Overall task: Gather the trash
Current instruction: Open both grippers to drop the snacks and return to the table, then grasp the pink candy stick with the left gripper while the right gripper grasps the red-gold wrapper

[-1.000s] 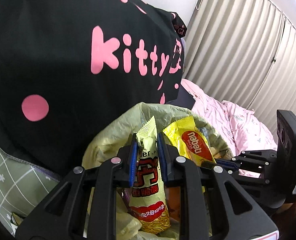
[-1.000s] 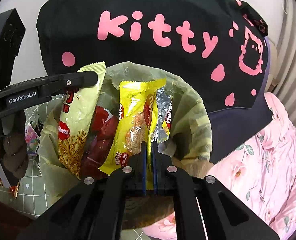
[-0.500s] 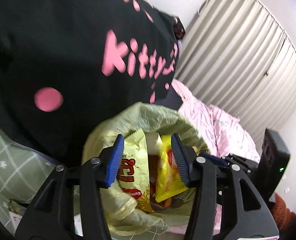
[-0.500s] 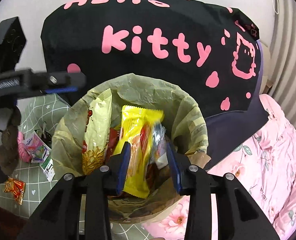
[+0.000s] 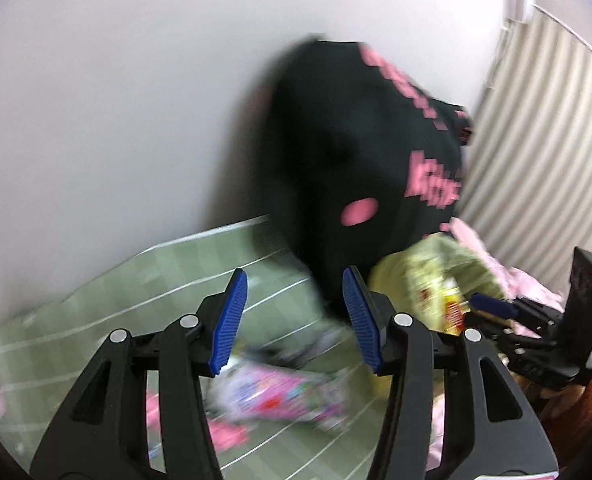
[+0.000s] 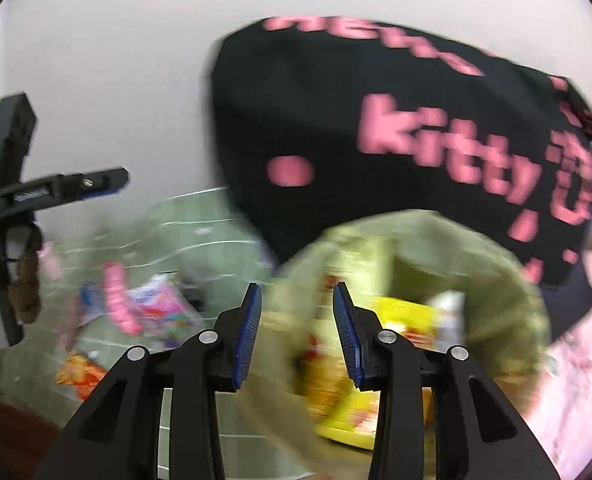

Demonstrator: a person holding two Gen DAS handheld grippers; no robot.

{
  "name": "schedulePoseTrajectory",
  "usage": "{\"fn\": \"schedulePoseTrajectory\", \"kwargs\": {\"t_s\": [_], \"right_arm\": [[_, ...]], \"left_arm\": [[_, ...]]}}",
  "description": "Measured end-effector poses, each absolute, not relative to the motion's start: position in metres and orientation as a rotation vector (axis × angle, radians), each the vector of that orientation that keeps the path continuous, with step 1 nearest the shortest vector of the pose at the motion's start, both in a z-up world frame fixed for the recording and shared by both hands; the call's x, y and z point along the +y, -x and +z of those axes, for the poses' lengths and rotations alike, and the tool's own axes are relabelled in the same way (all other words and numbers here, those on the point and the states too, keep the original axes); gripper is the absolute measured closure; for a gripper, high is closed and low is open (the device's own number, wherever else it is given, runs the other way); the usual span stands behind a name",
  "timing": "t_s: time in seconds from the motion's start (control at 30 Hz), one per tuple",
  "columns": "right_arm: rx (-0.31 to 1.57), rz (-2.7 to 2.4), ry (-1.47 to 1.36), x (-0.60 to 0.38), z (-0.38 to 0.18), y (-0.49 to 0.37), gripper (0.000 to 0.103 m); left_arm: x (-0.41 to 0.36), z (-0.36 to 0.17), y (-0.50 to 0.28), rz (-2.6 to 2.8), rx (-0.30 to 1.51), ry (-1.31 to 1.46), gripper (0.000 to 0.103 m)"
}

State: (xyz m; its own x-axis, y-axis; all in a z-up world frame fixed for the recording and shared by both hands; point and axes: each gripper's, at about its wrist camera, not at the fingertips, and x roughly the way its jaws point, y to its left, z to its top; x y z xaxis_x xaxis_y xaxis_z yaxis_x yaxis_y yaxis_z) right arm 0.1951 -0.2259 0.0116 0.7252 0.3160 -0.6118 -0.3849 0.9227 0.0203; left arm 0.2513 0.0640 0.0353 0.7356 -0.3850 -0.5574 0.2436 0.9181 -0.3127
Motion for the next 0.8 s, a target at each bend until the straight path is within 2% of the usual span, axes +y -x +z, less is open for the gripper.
{"fn": "schedulePoseTrajectory", "kwargs": {"t_s": [0.07, 0.23, 0.47, 0.7, 0.8], "right_arm": [[0.676, 0.484, 0.126, -0.204, 0.003, -0.196, 0.062], [0.754, 0.717, 0.195, -0.147, -0.026, -0.191, 0.062], [0.842, 1.108, 0.468, -0.059, -0.075, -0.147, 0.062], [0.801, 1.215, 0.72, -0.009, -0.113, -0.122, 0.062], [0.779, 1.156, 0.706, -0.001, -0.115, -0.137, 0.062]], "left_arm": [[0.09, 0.027, -0.24, -0.277, 0.675, 0.234, 0.056], [0.147, -0.001, -0.208, -0.109, 0.711, 0.278, 0.056], [0.197, -0.036, -0.162, 0.053, 0.775, 0.321, 0.056], [0.216, -0.055, -0.129, 0.114, 0.826, 0.362, 0.056], [0.218, -0.061, -0.119, 0.121, 0.846, 0.37, 0.056]]}}
